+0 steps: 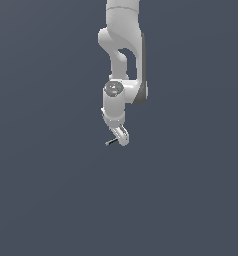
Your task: Pick up the object and move it to a goal position.
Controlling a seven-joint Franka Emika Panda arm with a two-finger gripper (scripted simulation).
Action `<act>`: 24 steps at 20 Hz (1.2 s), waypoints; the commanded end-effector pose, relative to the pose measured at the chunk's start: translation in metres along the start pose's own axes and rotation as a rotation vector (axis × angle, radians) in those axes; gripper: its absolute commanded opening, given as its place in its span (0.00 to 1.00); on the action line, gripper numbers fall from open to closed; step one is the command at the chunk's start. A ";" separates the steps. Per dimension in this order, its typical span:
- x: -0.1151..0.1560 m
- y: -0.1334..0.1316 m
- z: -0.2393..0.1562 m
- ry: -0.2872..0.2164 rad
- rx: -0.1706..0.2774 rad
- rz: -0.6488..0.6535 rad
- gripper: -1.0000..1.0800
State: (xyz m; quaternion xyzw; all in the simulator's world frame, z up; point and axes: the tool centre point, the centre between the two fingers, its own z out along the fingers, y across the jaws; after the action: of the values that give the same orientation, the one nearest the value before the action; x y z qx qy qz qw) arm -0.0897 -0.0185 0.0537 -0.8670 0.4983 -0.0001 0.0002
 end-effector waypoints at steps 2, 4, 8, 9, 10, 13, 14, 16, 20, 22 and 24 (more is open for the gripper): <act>0.000 0.001 0.012 0.000 -0.001 0.002 0.96; -0.001 0.001 0.022 0.000 -0.001 0.003 0.96; -0.001 0.001 0.038 0.000 -0.001 0.004 0.96; -0.001 0.001 0.040 0.000 -0.001 0.004 0.96; 0.000 0.001 0.042 0.000 0.000 0.005 0.96; 0.000 0.001 0.044 0.000 0.000 0.005 0.96; 0.000 0.001 0.044 0.000 0.000 0.005 0.00; 0.000 0.001 0.044 0.000 0.000 0.005 0.00; 0.000 0.001 0.044 0.000 0.000 0.005 0.00; 0.000 0.001 0.044 0.000 0.000 0.005 0.00; 0.000 0.001 0.044 0.000 0.000 0.005 0.00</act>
State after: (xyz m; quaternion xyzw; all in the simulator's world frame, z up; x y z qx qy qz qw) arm -0.0907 -0.0185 0.0098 -0.8659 0.5002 0.0001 0.0002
